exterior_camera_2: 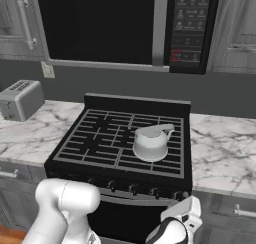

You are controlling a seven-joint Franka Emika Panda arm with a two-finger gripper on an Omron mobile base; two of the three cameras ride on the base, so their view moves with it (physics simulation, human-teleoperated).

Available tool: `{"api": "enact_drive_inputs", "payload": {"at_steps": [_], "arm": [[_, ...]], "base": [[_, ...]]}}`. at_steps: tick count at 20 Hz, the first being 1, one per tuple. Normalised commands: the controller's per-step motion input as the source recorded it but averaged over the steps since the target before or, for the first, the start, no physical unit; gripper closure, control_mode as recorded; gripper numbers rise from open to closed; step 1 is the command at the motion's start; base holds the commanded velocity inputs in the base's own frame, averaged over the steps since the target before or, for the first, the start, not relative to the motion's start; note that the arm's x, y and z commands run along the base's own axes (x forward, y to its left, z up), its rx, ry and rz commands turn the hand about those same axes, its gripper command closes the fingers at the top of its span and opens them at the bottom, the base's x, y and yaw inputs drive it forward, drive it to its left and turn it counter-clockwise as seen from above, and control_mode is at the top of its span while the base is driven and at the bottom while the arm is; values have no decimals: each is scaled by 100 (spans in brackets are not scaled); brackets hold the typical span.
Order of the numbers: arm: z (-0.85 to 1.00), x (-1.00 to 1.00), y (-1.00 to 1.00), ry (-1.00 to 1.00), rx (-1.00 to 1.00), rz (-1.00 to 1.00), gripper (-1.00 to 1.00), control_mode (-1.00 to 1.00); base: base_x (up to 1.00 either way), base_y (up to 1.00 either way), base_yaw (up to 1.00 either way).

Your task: The kettle is done boiling. Turn off the stove, then wait for 300 timesteps before moving the kettle to the dining table.

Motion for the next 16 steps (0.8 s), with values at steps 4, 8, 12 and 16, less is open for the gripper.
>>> {"api": "enact_drive_inputs", "payload": {"at_steps": [4, 8, 12, 16], "arm": [[-15, 17, -13, 1, -7, 0, -100, -100], [-27, 9, -3, 1, -9, 0, -100, -100], [-31, 0, 0, 0, -11, 0, -100, -100], [-16, 1, 0, 0, -9, 0, -100, -100]], "base": [[0, 0, 0], [0, 0, 0], [0, 0, 0], [0, 0, 0]]}}
